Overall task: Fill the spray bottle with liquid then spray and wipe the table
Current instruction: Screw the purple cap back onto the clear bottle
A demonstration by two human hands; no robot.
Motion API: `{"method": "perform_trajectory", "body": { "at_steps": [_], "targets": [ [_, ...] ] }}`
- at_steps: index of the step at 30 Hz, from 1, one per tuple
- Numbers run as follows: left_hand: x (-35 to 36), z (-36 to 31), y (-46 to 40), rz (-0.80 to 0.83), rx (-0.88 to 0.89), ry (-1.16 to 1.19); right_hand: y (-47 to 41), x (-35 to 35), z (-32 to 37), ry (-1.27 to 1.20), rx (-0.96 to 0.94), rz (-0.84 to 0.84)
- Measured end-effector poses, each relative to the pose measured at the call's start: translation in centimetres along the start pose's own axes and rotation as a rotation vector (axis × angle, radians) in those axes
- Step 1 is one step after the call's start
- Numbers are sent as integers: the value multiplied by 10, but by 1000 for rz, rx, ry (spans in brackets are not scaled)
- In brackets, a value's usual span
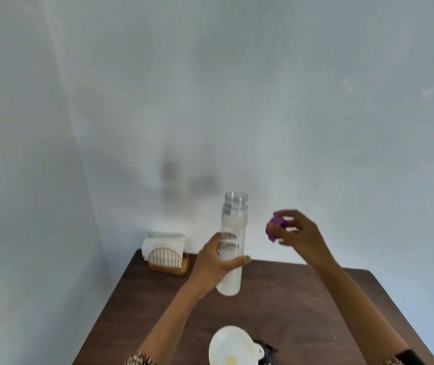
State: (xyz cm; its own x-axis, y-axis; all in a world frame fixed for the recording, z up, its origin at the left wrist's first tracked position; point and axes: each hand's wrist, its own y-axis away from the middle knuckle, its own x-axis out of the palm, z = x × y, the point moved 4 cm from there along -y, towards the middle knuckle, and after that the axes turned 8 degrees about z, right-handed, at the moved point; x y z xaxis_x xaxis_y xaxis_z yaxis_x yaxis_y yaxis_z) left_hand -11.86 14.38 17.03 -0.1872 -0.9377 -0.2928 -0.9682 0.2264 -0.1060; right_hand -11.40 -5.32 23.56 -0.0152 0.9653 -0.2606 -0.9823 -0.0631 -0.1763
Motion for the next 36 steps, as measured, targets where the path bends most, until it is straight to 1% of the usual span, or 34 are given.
{"method": "perform_trajectory", "body": {
  "at_steps": [3,4,5,7,10,13,15,20,22,24,25,27,30,32,34,35,36],
  "targets": [
    [1,-6,-4,9,21,-34,-16,2,65,-289,-169,4],
    [1,-9,-6,11,28,-45,-20,4,81,-329,-202,20],
    [1,-11,-7,16,35,-57,-24,8,91,-318,-224,40],
    [2,-15,-10,17,45,-76,-30,18,104,-190,-239,87],
    [3,-20,-11,0,34,-113,-35,32,104,85,-188,182],
    [1,-23,-10,3,32,-125,-38,33,102,169,-136,294],
    [-1,-22,-9,10,36,-120,-38,32,105,226,-111,397],
    [-2,-24,-5,69,56,-93,-37,30,125,555,-175,731],
    [-1,-28,-5,93,59,-102,-37,28,132,616,-181,788],
    [0,-28,-5,93,54,-126,-36,28,139,690,-169,808],
    [1,-27,-5,92,49,-141,-37,27,141,738,-158,803],
    [3,-26,-5,90,44,-151,-36,30,143,876,-112,711],
    [7,-26,-4,96,48,-130,-32,35,143,1197,-48,410],
    [9,-25,-4,100,45,-127,-30,37,142,1432,-100,206],
    [9,-24,-5,93,40,-110,-30,31,146,1459,-139,80],
    [9,-23,-4,88,39,-97,-32,25,149,1421,-141,65],
    [8,-23,-4,86,42,-85,-34,21,151,1322,-160,118]
  ]
}}
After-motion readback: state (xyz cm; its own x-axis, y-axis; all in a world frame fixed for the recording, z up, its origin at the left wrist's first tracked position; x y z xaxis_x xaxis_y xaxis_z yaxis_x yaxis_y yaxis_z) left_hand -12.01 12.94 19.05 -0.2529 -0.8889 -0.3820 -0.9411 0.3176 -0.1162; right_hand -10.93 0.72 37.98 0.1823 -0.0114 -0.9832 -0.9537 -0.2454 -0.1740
